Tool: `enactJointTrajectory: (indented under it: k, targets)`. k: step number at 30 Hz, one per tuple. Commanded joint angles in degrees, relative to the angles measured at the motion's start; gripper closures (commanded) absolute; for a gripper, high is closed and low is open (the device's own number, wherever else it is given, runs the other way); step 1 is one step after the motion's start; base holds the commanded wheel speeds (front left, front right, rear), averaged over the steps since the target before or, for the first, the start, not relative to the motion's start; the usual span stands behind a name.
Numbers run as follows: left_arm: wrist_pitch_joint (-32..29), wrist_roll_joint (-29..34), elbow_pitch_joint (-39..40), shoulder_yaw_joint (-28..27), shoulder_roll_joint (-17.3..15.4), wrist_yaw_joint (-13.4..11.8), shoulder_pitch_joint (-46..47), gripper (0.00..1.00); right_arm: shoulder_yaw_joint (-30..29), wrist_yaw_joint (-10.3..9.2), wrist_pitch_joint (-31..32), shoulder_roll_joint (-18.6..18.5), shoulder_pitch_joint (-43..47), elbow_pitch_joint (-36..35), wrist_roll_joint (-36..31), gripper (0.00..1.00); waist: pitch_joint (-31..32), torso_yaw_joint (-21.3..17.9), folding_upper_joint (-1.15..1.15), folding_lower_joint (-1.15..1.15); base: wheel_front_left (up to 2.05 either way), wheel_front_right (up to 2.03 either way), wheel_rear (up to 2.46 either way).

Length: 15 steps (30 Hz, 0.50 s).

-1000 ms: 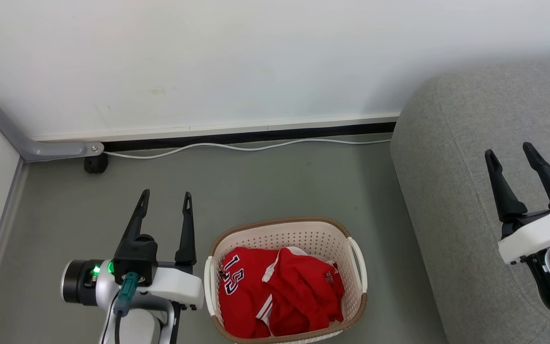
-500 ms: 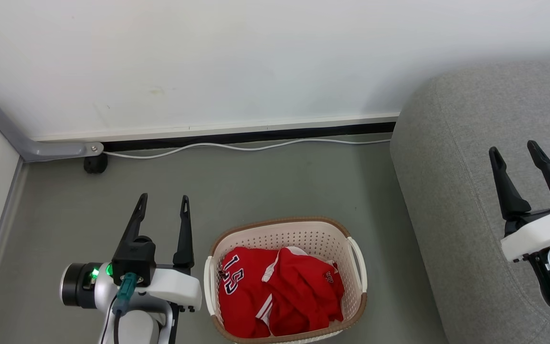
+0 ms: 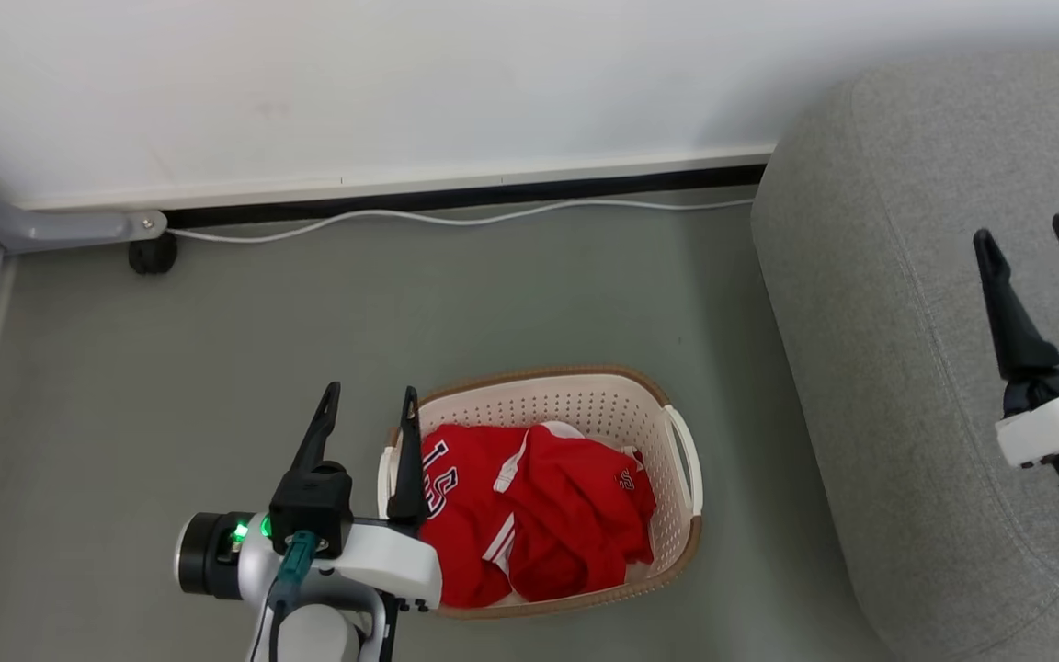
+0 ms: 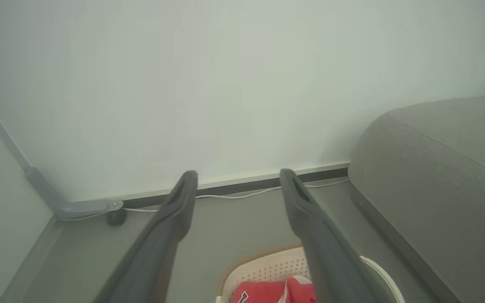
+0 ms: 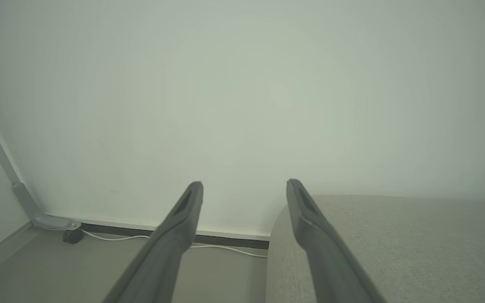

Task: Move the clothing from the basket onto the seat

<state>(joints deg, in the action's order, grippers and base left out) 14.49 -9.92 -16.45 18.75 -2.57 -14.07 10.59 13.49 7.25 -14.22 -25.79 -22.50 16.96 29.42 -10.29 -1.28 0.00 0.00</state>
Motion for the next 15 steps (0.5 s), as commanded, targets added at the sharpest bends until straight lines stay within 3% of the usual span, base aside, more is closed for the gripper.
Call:
enactJointTrajectory:
  k: [1,15]
  targets:
    - [0.5,-1.2,1.4,-0.6,-0.3,-1.2,3.1,0.00,0.2,0.24,-0.8,-2.0,-1.4,-2.6,0.7,0.00,-2.6,-0.6,0.00,0.00,0.00,0.00,0.00]
    - [0.5,-10.2,0.7,16.2,-0.3,-11.3,11.9,0.00,-5.2,0.24,-0.8,-10.1,-3.3,-15.4,5.8,0.00,-20.2,-2.1,0.00,0.00,0.00,0.00,0.00]
